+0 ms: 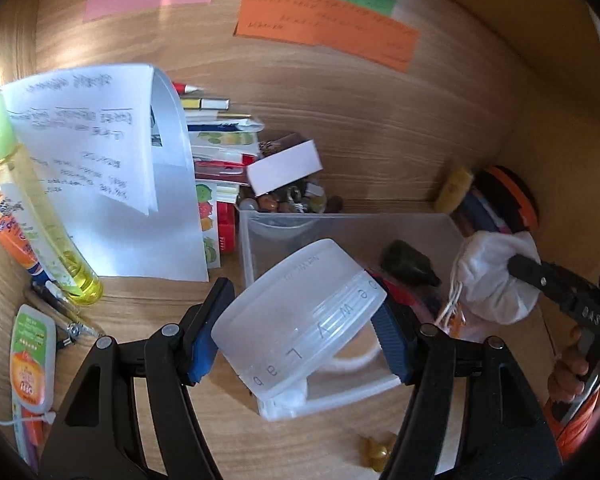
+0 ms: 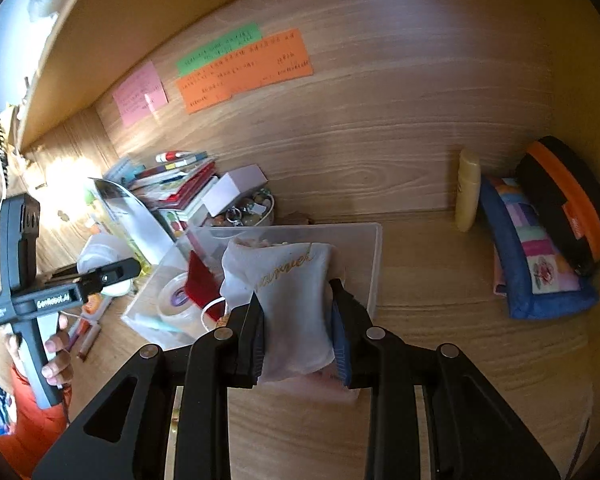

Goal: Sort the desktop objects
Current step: 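Lower the white container and cloth bag into the clear box, open both grippers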

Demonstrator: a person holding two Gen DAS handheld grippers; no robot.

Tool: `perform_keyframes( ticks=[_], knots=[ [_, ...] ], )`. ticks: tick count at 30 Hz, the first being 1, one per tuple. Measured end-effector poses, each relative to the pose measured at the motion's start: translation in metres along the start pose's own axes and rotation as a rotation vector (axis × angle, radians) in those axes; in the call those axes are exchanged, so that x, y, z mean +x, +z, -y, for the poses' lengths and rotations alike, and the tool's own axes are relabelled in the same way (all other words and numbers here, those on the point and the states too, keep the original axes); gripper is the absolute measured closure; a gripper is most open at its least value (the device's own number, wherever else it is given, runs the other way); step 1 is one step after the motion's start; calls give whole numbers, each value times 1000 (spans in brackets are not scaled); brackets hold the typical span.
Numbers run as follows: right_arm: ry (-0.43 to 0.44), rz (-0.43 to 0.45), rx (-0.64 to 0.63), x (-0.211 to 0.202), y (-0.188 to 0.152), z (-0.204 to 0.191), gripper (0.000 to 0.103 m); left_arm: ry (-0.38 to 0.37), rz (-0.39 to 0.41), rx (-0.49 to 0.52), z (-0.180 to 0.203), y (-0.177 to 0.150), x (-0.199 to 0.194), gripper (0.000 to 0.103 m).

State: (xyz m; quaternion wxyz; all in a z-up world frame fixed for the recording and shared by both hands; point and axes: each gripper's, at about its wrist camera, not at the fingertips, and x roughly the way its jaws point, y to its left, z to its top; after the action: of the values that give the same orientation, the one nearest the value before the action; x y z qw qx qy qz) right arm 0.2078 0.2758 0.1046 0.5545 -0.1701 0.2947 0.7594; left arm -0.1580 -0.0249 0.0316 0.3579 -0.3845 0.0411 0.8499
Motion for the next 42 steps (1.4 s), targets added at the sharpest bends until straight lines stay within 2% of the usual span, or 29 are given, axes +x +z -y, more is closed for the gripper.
perform_keyframes(
  ticks=[10, 14, 25, 28, 30, 34, 40, 42],
  knots=[
    [-18, -69, -19, 40, -7, 2, 78, 81, -45, 9, 1, 14, 49, 36],
    [-4, -85, -31, 45, -11, 1, 77, 121, -21, 28, 7, 13, 54, 36],
    [-67, -94, -97, 56, -17, -16, 69, 124, -22, 79, 18, 13, 56, 38],
    [-82, -99, -103, 57, -18, -16, 61, 115, -29, 67, 16, 12, 52, 38],
    [-95, -102, -99, 57, -18, -15, 50, 108, -27, 65, 14, 9, 46, 38],
    [-124, -82, -103, 52, -15, -16, 40, 90, -18, 75, 13, 5, 29, 36],
    [-156, -25, -123, 30, -12, -25, 31, 60, 14, 114, 21, -6, -1, 28],
    [-159, -10, -133, 21, -11, -29, 26, 52, 21, 128, 25, -10, -10, 19]
  ],
)
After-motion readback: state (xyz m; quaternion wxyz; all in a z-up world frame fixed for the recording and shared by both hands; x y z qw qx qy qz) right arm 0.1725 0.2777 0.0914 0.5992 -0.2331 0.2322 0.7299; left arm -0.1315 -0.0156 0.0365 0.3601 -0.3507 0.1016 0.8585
